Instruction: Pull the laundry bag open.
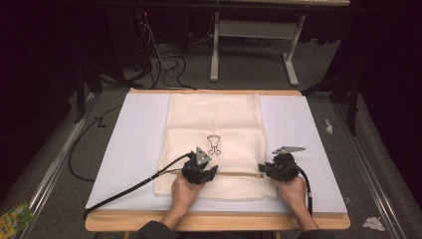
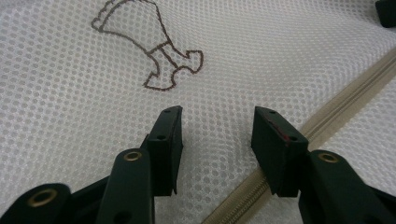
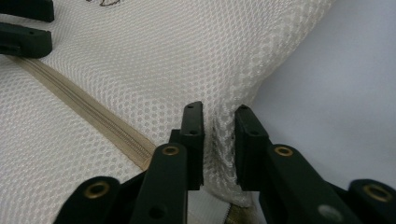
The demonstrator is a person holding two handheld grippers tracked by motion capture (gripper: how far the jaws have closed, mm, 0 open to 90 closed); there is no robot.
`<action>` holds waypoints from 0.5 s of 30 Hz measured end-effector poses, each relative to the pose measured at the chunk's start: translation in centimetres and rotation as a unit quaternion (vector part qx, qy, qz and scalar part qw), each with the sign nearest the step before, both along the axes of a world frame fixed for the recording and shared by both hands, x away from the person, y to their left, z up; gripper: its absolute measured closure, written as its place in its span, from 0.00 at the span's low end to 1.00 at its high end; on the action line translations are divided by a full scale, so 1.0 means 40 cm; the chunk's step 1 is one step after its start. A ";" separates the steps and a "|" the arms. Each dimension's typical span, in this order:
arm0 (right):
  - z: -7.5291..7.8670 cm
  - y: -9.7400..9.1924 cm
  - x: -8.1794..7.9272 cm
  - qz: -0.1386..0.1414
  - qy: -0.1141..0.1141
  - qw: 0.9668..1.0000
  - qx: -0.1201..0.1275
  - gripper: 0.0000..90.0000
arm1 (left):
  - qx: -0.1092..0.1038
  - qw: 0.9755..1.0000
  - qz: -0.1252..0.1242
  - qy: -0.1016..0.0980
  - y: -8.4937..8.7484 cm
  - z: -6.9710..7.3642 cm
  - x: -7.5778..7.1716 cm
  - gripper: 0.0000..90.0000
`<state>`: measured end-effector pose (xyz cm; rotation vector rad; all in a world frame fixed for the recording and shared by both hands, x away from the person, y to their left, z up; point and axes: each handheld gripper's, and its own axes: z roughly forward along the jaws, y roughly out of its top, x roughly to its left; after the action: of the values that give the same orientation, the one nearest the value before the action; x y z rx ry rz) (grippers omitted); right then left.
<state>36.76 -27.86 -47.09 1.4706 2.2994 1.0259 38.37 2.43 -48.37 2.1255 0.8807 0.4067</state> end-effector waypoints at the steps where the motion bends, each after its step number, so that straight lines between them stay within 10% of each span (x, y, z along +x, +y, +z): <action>1: 0.001 -0.003 0.000 0.002 0.001 1.000 0.004 0.94 | 0.000 1.000 0.001 0.001 0.000 0.000 0.001 0.59; 15: 0.035 -0.024 -0.010 0.015 -0.036 0.998 0.042 0.97 | -0.013 1.000 -0.017 -0.001 0.001 0.024 -0.006 0.57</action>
<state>36.35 -28.84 -45.68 1.4096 2.2588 1.1789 38.11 2.46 -47.42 2.1126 0.8419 0.3781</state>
